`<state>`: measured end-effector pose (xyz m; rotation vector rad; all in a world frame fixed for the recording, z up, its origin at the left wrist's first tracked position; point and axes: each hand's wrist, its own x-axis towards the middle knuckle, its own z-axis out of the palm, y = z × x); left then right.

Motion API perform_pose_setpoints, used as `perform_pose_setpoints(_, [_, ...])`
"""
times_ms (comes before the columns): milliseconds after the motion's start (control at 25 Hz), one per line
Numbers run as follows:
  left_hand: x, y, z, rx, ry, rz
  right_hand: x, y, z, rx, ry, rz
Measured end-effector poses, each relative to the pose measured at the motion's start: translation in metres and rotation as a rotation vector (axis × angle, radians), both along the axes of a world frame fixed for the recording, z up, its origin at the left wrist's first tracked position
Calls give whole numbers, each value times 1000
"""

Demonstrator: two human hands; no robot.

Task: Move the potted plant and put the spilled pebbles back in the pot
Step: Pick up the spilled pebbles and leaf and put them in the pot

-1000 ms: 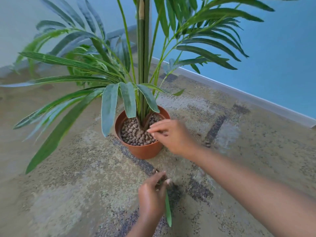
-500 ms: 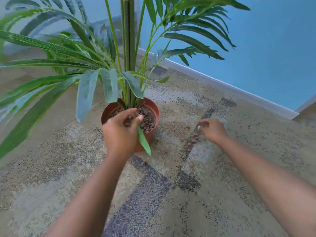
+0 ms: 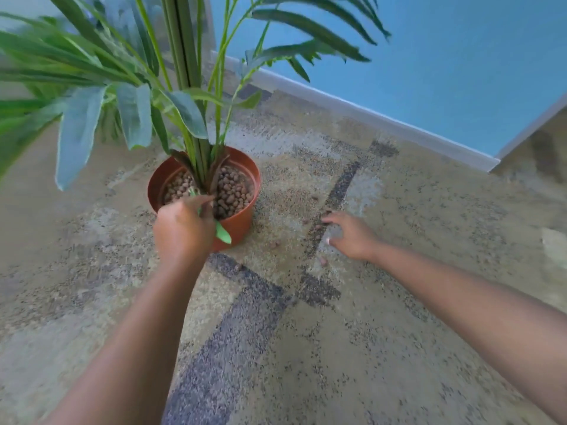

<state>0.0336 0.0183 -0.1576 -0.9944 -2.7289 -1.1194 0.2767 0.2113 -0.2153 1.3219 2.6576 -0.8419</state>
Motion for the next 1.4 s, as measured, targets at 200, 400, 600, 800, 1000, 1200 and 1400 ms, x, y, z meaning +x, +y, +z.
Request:
perform_pose_setpoints(200, [3,-3,33,24,-90,13,-5,-24,53,-82,239,-267])
perform_pose_setpoints(400, [21,-12,87,-12,-233,38,10,-71,104,-299,438,-562])
perform_pose_setpoints(600, [66,-36,148,189,-518,91,44,-105,160,-475,533,-866])
perform_pose_setpoints(800, [98,-40,215,81,-611,179,56,-109,233,-576,612,-1006])
perform_pose_setpoints(1000, [131,-29,270,-18,-647,221,66,-104,286,-632,550,-1026])
perform_pose_setpoints(1200, [165,0,270,-30,-566,182,62,-75,285,-703,486,-959])
perform_pose_setpoints(1400, [196,48,239,-3,-580,371,71,-32,262,-763,385,-795])
